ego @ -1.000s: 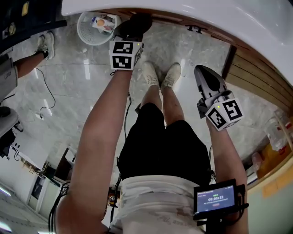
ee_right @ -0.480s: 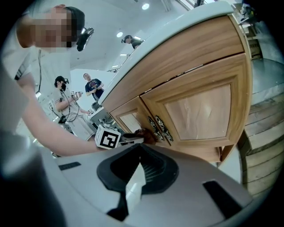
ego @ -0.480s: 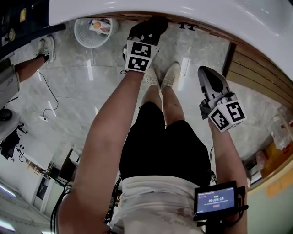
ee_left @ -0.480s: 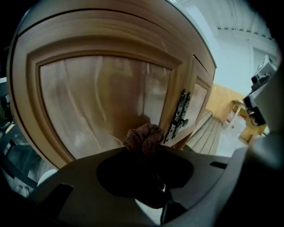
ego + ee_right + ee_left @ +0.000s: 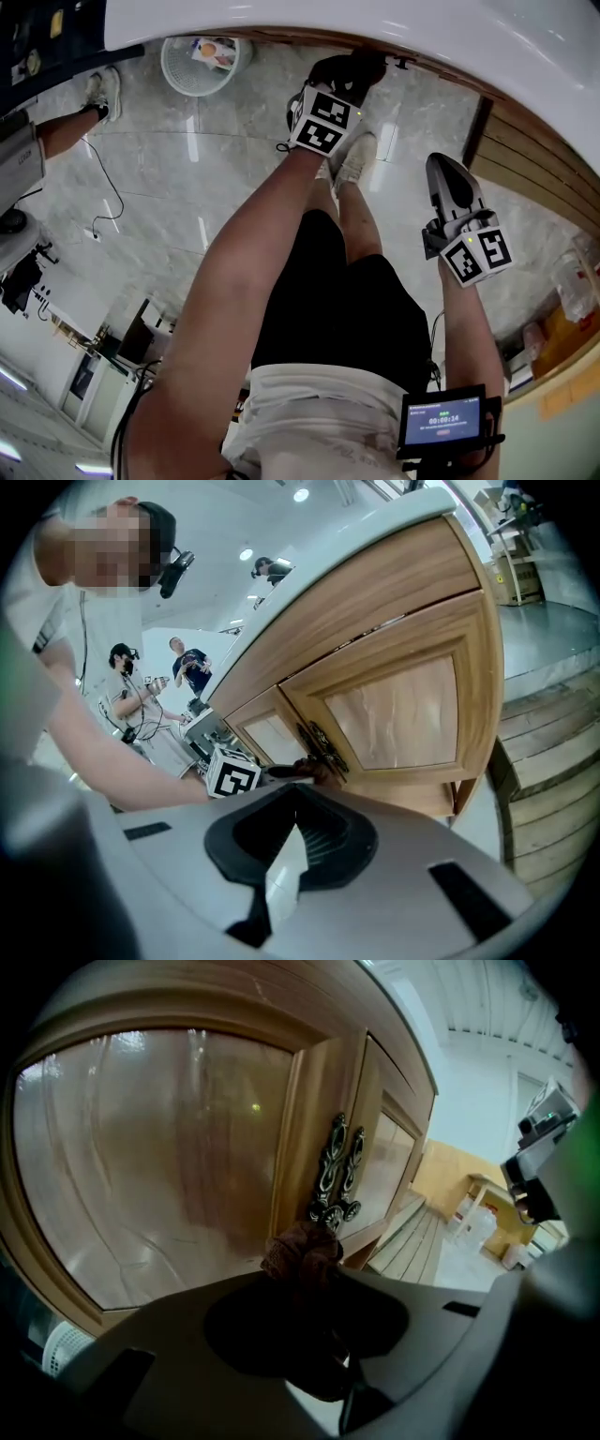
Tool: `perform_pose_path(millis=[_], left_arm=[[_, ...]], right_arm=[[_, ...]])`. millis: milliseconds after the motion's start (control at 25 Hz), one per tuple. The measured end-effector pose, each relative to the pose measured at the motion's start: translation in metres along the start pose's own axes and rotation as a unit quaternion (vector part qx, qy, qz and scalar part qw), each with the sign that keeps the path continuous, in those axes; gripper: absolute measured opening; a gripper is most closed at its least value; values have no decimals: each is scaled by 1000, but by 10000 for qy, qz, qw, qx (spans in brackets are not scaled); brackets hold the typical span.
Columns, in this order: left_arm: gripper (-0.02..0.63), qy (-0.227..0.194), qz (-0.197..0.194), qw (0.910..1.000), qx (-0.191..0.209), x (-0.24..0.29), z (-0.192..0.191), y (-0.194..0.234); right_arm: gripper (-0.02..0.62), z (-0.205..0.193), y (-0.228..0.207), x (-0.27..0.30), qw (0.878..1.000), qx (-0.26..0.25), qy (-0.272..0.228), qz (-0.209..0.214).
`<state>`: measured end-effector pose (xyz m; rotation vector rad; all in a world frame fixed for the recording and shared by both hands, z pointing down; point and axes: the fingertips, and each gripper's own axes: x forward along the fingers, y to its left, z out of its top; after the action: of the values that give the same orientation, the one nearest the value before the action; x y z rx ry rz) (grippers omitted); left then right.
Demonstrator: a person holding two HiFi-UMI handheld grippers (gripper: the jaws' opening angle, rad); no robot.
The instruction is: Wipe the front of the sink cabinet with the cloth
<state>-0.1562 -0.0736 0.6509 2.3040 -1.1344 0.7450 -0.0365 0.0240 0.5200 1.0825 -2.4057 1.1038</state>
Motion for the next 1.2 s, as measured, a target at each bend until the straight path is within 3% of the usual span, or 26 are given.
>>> perform_pose_path(millis=[160, 360, 640, 1000, 1200], left_arm=[[124, 135, -348, 9992, 171, 14, 0, -26], [123, 98, -179, 9998, -64, 13, -1, -8], [124, 131, 562, 9966, -584, -15, -20, 54], [124, 153, 1077, 9913, -739, -48, -37, 110], [124, 306, 1581, 9826, -922, -76, -55, 154]], right_arm=[[12, 1, -4, -6, 10000, 14, 7, 12], [12, 1, -4, 0, 10000, 14, 38, 29], [12, 2, 8, 14, 9998, -5, 134, 160], [12, 6, 15, 30, 9995, -1, 192, 234], [12, 3, 24, 44, 9993, 15, 223, 301]])
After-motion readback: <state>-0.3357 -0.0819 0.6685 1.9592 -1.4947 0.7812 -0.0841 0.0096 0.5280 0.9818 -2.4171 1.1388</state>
